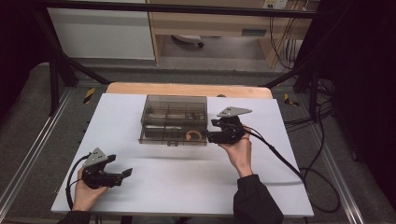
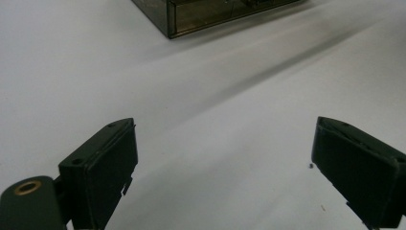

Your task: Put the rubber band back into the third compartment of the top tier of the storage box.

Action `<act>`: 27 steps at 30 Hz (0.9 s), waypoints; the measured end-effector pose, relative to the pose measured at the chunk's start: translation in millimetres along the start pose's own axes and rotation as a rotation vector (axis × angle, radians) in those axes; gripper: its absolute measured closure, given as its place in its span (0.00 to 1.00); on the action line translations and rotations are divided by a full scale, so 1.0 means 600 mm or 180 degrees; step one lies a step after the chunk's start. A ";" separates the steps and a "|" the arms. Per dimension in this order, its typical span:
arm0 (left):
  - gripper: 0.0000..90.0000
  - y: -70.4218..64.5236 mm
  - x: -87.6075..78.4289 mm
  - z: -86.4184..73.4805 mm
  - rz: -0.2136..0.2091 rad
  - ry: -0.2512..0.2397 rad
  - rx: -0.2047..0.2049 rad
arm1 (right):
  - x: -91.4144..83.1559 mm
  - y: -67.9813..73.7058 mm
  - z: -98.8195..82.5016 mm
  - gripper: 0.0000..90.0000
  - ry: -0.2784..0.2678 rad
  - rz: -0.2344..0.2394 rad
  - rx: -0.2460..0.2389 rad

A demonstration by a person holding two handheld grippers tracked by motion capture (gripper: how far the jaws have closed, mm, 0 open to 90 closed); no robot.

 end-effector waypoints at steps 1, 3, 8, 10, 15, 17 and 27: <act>0.09 0.000 0.000 0.000 0.0000 -0.0003 -0.0005 | -0.005 -0.003 -0.002 0.37 -0.0006 0.0002 0.0045; 0.09 0.000 0.000 0.000 -0.0001 0.0000 -0.0001 | -0.015 -0.010 -0.007 0.31 -0.0025 0.0000 0.0083; 0.09 0.000 0.000 0.000 -0.0002 0.0005 -0.0003 | -0.038 -0.026 -0.022 0.16 -0.0067 -0.0068 0.0129; 0.09 0.000 0.001 0.000 -0.0005 0.0007 -0.0007 | -0.047 -0.031 -0.029 0.12 -0.0096 -0.0055 0.0160; 0.09 -0.001 0.002 -0.001 -0.0004 0.0015 -0.0003 | -0.068 -0.045 -0.051 0.07 -0.0143 -0.0059 0.0207; 0.09 -0.001 0.002 -0.001 -0.0004 0.0022 -0.0003 | -0.079 -0.055 -0.066 0.05 -0.0167 -0.0033 0.0277; 0.09 -0.002 0.004 -0.002 -0.0014 0.0032 -0.0001 | -0.104 -0.075 -0.113 0.02 -0.0217 0.0047 0.0372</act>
Point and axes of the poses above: each handheld gripper's, and its own axes: x roughly forward along the jaws, z roughly out of its top, y roughly to its left, the point moved 5 cm from there along x, roughly forward along the jaws, and after that the axes turned 1 degree about y, right-handed, at the moved point
